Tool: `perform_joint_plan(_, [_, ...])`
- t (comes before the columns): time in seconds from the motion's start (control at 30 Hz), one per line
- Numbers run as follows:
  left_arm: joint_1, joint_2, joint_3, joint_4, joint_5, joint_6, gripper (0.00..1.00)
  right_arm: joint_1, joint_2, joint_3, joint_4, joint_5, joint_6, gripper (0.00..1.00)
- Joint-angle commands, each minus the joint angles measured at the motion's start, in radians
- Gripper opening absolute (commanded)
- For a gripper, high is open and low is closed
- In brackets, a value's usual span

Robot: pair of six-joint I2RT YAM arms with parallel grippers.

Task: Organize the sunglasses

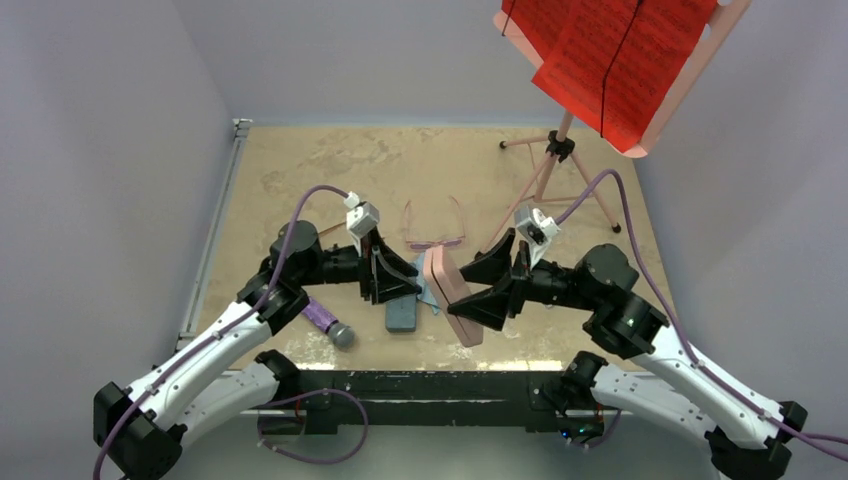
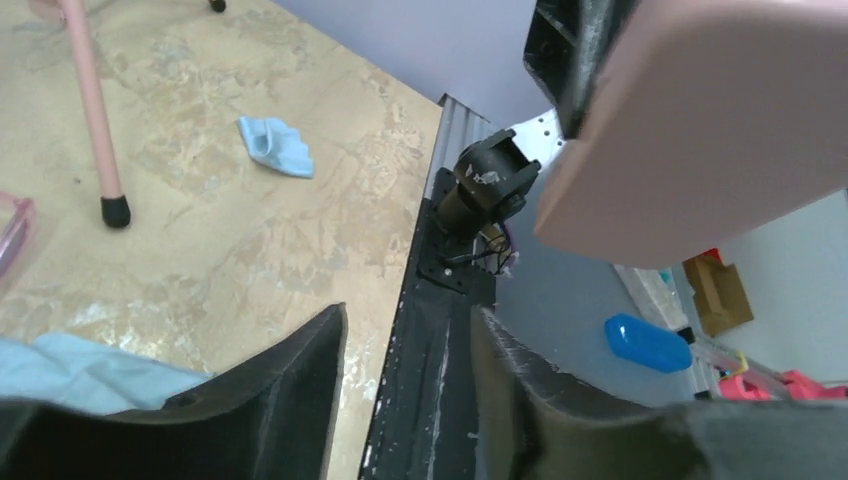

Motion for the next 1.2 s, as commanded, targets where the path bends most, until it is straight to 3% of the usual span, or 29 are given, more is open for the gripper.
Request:
perform_joint_plan(0.0, [0.006, -0.07, 0.02, 0.024, -0.065, -0.134, 0.89, 0.001, 0.022, 0.038, -0.058, 0.245, -0.038, 0.0])
perform_joint_plan(0.03, [0.005, -0.087, 0.013, 0.05, -0.075, -0.148, 0.99, 0.0, 0.029, 0.035, -0.057, 0.269, -0.037, 0.0])
perform_joint_plan(0.2, [0.006, -0.165, -0.002, 0.213, -0.127, -0.236, 1.0, 0.001, 0.059, -0.007, 0.056, 0.329, 0.058, 0.0])
perform_joint_plan(0.4, [0.004, -0.052, 0.147, 0.103, -0.216, -0.249, 1.0, 0.001, 0.102, -0.008, 0.146, 0.283, 0.08, 0.0])
perform_joint_plan(0.53, [0.004, -0.01, 0.169, 0.1, -0.221, -0.257, 1.0, 0.001, 0.106, -0.016, 0.198, 0.283, 0.104, 0.0])
perform_joint_plan(1.1, [0.003, 0.107, 0.142, 0.461, 0.053, -0.435, 1.0, 0.0, 0.142, -0.006, 0.323, 0.191, 0.111, 0.0])
perform_joint_plan(1.17, [0.002, 0.118, 0.143, 0.465, 0.054, -0.44, 0.94, 0.001, 0.138, -0.013, 0.347, 0.166, 0.117, 0.0])
